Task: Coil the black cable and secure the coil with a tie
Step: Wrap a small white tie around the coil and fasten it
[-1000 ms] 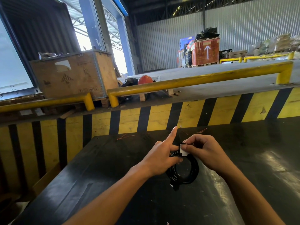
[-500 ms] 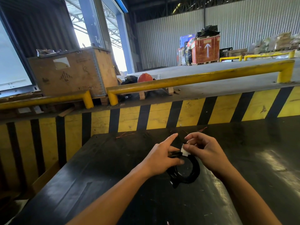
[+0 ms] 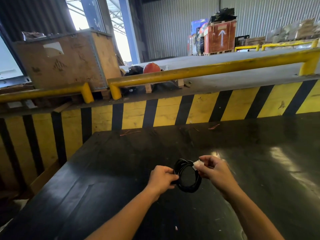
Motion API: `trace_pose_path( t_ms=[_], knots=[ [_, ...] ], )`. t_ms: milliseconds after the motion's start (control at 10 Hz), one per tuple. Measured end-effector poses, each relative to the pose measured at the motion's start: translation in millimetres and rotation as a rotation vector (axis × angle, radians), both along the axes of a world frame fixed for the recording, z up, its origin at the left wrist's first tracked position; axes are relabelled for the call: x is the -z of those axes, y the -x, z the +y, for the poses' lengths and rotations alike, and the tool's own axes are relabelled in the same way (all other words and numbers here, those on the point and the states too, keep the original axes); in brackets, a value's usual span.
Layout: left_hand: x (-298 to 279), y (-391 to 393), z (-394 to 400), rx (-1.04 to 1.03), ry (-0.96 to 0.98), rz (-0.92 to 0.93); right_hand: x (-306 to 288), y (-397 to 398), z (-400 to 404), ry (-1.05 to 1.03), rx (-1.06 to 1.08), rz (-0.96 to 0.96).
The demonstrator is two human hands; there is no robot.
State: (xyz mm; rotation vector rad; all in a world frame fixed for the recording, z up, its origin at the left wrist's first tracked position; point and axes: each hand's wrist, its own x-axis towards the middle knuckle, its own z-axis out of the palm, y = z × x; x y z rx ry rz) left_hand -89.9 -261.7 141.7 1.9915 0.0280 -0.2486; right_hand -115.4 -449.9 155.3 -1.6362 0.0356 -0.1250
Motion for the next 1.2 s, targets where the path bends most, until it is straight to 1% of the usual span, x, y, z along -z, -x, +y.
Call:
trace_pose_path(
  t_ms=[100, 200, 300, 400, 600, 700, 800, 1000, 1100, 1200],
  knots=[
    [23.3, -12.2, -2.7, -0.034, -0.335, -0.155, 33.5, -10.9, 7.4, 0.281, 0.074, -0.007],
    [45.6, -16.4, -7.1, -0.021, -0.567, -0.191, 64.2, -17.9, 16.9, 0.373, 0.117, 0.029],
    [69.1, -20.6, -6.8, -0.013, -0.674, -0.128, 92.9, -24.8, 22.6, 0.424, 0.110, 0.125],
    [90.7, -24.0, -5.8, 0.005, -0.647, -0.001, 121.1, -30.9, 24.5, 0.416, 0.110, 0.265],
    [126.0, -35.1, 0.0, -0.041, -0.424, 0.281, 159.8, -37.6, 26.3, 0.392, 0.079, 0.461],
    [135.0, -41.3, 0.6, -0.074, -0.315, 0.370, 170.7, -43.7, 29.9, 0.372, 0.040, 0.528],
    [140.6, -48.0, 1.5, -0.090, -0.246, 0.436, 178.8, -49.1, 33.8, 0.381, -0.010, 0.576],
    [144.7, -51.4, 2.6, -0.091, -0.229, 0.448, 183.5, -51.2, 34.3, 0.344, 0.002, 0.589],
    [144.3, -50.8, 3.3, -0.085, -0.220, 0.427, 186.0, -50.2, 31.6, 0.325, -0.018, 0.587],
    [133.4, -44.1, 5.3, -0.060, -0.258, 0.387, 174.9, -52.5, 27.2, 0.338, -0.039, 0.567]
  ],
)
